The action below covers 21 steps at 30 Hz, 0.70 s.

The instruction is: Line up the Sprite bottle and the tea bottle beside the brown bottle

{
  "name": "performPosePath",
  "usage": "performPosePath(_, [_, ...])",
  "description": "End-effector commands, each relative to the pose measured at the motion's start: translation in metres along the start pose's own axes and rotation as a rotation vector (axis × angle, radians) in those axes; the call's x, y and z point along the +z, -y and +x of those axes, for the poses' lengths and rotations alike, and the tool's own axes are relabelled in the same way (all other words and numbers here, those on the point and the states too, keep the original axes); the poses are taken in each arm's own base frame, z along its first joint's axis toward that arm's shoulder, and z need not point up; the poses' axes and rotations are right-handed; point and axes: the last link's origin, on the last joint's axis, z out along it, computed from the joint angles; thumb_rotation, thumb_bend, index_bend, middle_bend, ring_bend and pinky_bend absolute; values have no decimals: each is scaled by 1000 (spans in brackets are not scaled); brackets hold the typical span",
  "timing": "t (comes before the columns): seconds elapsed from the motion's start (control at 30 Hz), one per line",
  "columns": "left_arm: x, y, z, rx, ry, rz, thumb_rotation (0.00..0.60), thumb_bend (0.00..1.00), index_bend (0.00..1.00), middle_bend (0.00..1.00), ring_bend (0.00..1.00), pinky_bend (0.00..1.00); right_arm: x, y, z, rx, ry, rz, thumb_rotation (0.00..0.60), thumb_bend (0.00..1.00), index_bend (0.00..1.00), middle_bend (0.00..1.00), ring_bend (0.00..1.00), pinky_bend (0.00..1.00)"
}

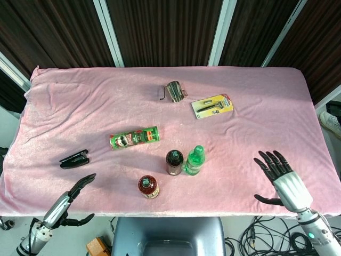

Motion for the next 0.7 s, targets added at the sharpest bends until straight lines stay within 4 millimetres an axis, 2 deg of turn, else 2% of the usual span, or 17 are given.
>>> performPosePath(0.03, [8,-1,-12,-60,-1,-4,600,288,0,0,0,1,-12,-1,11,11,-41,-2,600,129,0,0,0,51])
performPosePath(0.13, [20,0,-25,-129,-8,6,600,288,0,0,0,17,-18,-2,17,27,-66,-4,600,130,0,0,0,51])
performPosePath(0.23, [38,-3,-43,-213,12,23,600,288,0,0,0,41,-17,-5,15,40,-29,-10,600,130,0,0,0,51])
performPosePath(0.43, [63,-5,-56,-191,29,44,600,289,0,0,0,58,-16,-4,14,50,1,-8,600,130,0,0,0,51])
performPosePath(0.7, [84,-3,-71,-198,72,100,600,288,0,0,0,79,-17,-4,15,64,12,-5,600,130,0,0,0,51])
